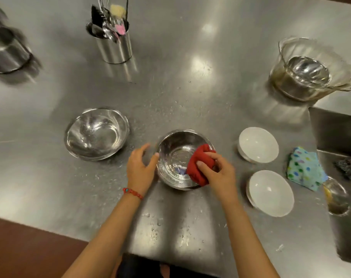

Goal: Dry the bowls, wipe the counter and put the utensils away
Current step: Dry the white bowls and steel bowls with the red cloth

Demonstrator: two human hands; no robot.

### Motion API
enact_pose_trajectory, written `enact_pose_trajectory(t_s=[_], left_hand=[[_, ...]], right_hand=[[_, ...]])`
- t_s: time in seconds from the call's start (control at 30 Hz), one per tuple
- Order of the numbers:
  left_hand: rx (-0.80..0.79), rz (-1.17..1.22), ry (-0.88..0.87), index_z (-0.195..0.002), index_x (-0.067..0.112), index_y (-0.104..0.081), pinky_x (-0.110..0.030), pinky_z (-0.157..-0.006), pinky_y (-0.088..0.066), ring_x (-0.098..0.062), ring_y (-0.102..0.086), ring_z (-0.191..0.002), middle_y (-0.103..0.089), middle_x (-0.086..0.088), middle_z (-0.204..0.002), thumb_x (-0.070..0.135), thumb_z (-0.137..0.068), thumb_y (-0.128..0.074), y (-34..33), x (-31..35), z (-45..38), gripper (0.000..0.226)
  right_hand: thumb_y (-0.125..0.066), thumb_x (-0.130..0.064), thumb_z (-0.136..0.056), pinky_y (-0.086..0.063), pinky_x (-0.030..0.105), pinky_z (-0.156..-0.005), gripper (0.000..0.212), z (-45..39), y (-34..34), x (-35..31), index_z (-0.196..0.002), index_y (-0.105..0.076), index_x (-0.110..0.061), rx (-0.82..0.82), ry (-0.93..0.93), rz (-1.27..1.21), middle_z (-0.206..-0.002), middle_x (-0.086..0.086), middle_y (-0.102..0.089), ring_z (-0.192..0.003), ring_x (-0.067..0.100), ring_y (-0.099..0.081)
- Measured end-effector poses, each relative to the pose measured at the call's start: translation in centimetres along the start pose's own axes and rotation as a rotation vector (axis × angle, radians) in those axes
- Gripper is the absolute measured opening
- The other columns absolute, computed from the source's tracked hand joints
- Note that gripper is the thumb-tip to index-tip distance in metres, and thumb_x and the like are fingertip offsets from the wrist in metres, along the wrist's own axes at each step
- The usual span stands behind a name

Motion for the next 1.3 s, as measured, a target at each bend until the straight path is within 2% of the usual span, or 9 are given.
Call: enact_pose_trajectory(t_s=[0.2, 0.3, 0.37, 0.53, 0.73, 0.9, 1.0, 1.1, 1.3], left_hand=[[-0.121, 0.202, 0.251, -0.075, 0.014, -0.057, -0.009, -0.06, -0.045, -0.013, -0.054, -0.064, -0.058, 0.0, -0.067, 0.018, -0.08, -0.069, -1.3, -2.9, -1.1, 0.013], [-0.175, 0.253, 0.326, -0.061, 0.018, -0.051, -0.033, -0.062, -0.049, -0.018, -0.051, -0.059, -0.054, -0.002, -0.059, 0.025, -0.085, -0.062, -2.4, -3.4, -1.0, 0.027], [-0.163, 0.302, 0.369, -0.058, 0.019, -0.046, -0.037, -0.058, -0.046, -0.017, -0.047, -0.054, -0.048, 0.0, -0.055, 0.028, -0.087, -0.058, -3.0, -3.3, -0.8, 0.032], [-0.105, 0.337, 0.315, -0.052, 0.023, -0.036, -0.027, -0.05, -0.031, -0.005, -0.032, -0.048, -0.035, 0.006, -0.051, 0.026, -0.092, -0.05, -3.9, -2.9, -0.4, 0.042], [-0.078, 0.364, 0.258, -0.052, 0.022, -0.038, -0.009, -0.041, -0.029, 0.003, -0.032, -0.04, -0.035, 0.007, -0.051, 0.02, -0.093, -0.048, -4.3, -2.7, -0.6, 0.042], [-0.029, 0.358, 0.273, -0.054, 0.018, -0.039, -0.011, -0.043, -0.031, 0.003, -0.034, -0.042, -0.036, 0.004, -0.053, 0.02, -0.094, -0.047, -4.4, -2.9, -1.0, 0.041], [-0.062, 0.358, 0.242, -0.052, 0.02, -0.038, -0.008, -0.041, -0.029, 0.003, -0.035, -0.041, -0.035, 0.005, -0.051, 0.017, -0.094, -0.047, -4.6, -2.8, -0.4, 0.043], [-0.066, 0.347, 0.239, -0.051, 0.021, -0.035, -0.009, -0.04, -0.026, 0.002, -0.033, -0.039, -0.033, 0.005, -0.05, 0.018, -0.094, -0.046, -4.8, -2.5, -0.1, 0.045], [-0.053, 0.33, 0.275, -0.054, 0.019, -0.041, -0.023, -0.05, -0.034, -0.006, -0.037, -0.05, -0.04, 0.003, -0.054, 0.022, -0.095, -0.046, -4.0, -3.0, -0.1, 0.041]], right_hand=[[-0.072, -0.02, -0.077, -0.047, 0.02, -0.079, 0.027, -0.5, -4.3, 0.3, -0.101, -0.063, -0.026, 0.033, -0.011, 0.259, -0.091, -0.012, -0.062, -0.084, 0.001, -0.057], [-0.065, -0.023, -0.083, -0.046, 0.032, -0.092, 0.034, -1.2, -5.7, 0.9, -0.116, -0.057, -0.021, -0.049, -0.053, 0.527, -0.111, 0.002, -0.063, -0.1, 0.02, -0.058], [-0.061, -0.024, -0.086, -0.043, 0.037, -0.095, 0.036, -1.5, -6.0, 1.2, -0.121, -0.054, -0.021, -0.07, -0.09, 0.642, -0.117, 0.008, -0.06, -0.105, 0.027, -0.057], [-0.068, -0.026, -0.08, -0.044, 0.035, -0.094, 0.034, -1.6, -7.0, 1.6, -0.113, -0.061, -0.019, -0.186, -0.033, 0.594, -0.11, 0.006, -0.066, -0.104, 0.024, -0.057], [-0.062, -0.028, -0.085, -0.039, 0.031, -0.092, 0.031, -3.7, -8.9, 0.8, -0.114, -0.058, -0.017, -0.098, 0.01, 0.51, -0.117, 0.009, -0.061, -0.106, 0.024, -0.054], [-0.067, -0.03, -0.08, -0.036, 0.013, -0.082, 0.027, -2.7, -7.9, 2.1, -0.106, -0.066, -0.023, -0.336, -0.023, 0.519, -0.107, 0.0, -0.068, -0.101, 0.015, -0.059], [-0.07, -0.031, -0.077, -0.03, 0.002, -0.08, 0.029, -2.9, -7.7, 2.1, -0.105, -0.067, -0.021, -0.208, -0.051, 0.418, -0.106, -0.001, -0.069, -0.097, 0.009, -0.057], [-0.069, -0.031, -0.079, -0.033, 0.015, -0.088, 0.035, -3.7, -8.6, 1.3, -0.111, -0.063, -0.018, -0.058, -0.09, 0.352, -0.111, 0.002, -0.067, -0.104, 0.015, -0.057], [-0.069, -0.027, -0.079, -0.047, 0.032, -0.093, 0.027, -2.2, -7.2, 2.0, -0.105, -0.068, -0.023, -0.489, -0.047, 0.42, -0.105, 0.0, -0.068, -0.099, 0.015, -0.059]])
Point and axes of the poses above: each hand's wrist, its own z-axis away from the middle knuckle, its own y-axis out of the back of the hand, x = y × z, the point moved 2 cm from there along -z, towards the middle knuckle
